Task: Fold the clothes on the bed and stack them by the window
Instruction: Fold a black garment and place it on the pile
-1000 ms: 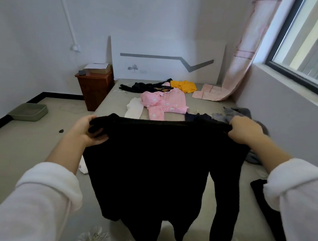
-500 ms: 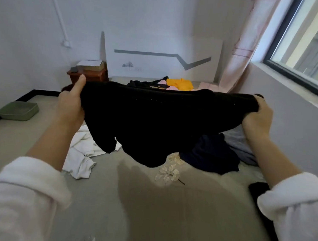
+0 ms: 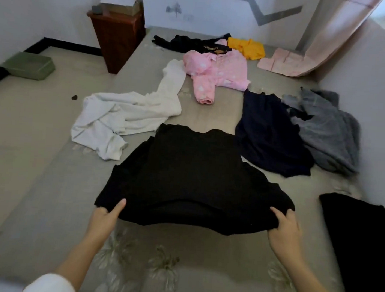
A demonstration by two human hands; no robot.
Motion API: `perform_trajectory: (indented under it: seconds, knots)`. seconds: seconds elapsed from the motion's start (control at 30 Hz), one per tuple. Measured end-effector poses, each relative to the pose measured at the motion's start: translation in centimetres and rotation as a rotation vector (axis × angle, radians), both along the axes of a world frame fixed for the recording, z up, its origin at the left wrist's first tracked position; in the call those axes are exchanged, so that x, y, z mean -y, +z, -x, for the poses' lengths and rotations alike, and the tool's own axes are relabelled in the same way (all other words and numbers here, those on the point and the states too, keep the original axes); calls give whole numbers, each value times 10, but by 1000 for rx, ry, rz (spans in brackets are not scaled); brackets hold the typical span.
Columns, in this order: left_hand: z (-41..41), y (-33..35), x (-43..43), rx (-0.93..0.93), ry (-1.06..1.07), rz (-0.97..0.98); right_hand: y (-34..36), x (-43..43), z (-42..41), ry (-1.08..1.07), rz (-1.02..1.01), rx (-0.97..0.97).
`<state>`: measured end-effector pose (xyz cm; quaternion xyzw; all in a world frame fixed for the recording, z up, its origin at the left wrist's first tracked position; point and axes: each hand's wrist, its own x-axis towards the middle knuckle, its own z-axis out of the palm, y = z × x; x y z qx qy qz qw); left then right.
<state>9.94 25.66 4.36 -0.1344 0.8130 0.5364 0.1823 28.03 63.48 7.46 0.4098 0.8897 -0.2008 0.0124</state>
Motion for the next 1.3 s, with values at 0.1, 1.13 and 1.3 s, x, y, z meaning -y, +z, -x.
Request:
perform_trajectory:
  seconds: [0.1,1.13,1.3]
  knots:
    - [-19,-49,12,299,47,84,-59,18,-16,36,73,221]
    - [-89,-166,-63,306,472,479,-210,61,-90,-1009,668,-5]
    - [-126,-174,-162,-286,-547,516,-207,-14,-86,-1066,715,-247]
